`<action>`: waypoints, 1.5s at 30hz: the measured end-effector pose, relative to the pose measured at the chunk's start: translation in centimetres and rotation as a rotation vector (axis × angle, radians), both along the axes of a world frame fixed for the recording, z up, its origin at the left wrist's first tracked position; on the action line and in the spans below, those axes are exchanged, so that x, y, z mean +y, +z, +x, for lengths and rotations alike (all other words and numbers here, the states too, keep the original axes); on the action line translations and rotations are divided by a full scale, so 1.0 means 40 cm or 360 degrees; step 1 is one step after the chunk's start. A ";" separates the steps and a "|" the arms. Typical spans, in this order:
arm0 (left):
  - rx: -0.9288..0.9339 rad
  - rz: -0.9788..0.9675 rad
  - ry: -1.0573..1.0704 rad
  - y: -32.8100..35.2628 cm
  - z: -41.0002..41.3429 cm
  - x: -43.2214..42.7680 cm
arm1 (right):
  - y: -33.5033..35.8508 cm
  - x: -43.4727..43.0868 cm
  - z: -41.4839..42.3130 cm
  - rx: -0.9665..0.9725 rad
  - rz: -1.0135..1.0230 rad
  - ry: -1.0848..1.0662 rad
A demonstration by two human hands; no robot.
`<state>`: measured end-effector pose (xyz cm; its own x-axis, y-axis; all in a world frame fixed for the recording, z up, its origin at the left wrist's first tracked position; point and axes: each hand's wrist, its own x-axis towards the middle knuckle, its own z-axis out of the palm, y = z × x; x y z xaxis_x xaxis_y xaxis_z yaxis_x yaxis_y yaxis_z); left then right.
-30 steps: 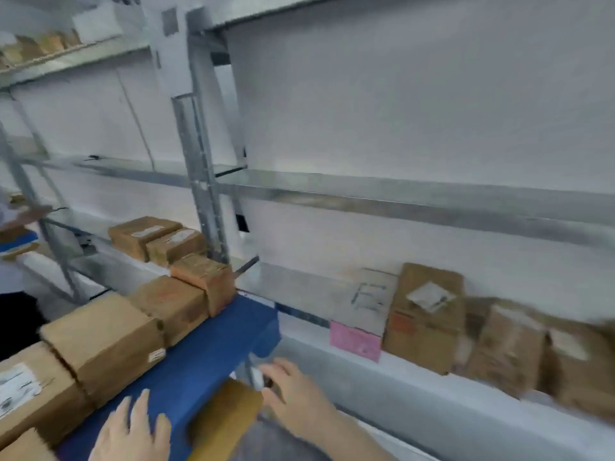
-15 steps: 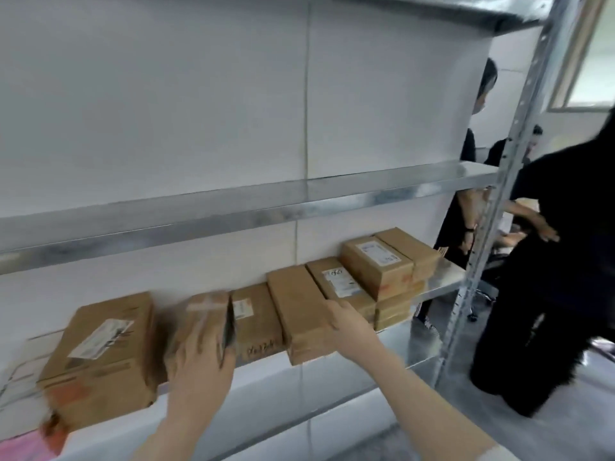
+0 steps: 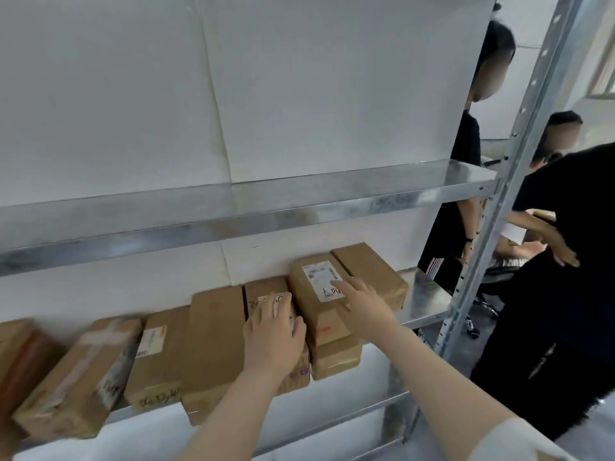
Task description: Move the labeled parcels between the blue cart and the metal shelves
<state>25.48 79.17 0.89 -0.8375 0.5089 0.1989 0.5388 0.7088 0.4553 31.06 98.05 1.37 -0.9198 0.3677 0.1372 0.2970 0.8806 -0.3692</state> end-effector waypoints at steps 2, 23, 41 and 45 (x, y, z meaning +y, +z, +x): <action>-0.0054 -0.0034 0.0021 -0.006 -0.012 0.040 | -0.011 0.034 -0.019 -0.0017 -0.0034 0.0026; -0.0393 0.0210 -0.0129 -0.112 -0.148 0.207 | -0.116 0.141 -0.131 0.0029 -0.0082 0.0299; -0.0162 0.0494 0.0077 -0.060 -0.084 0.200 | -0.057 0.079 -0.085 0.0509 -0.0460 0.0353; -0.0012 0.0501 0.0162 -0.006 -0.062 0.128 | -0.012 0.011 -0.077 0.0597 -0.0454 0.0428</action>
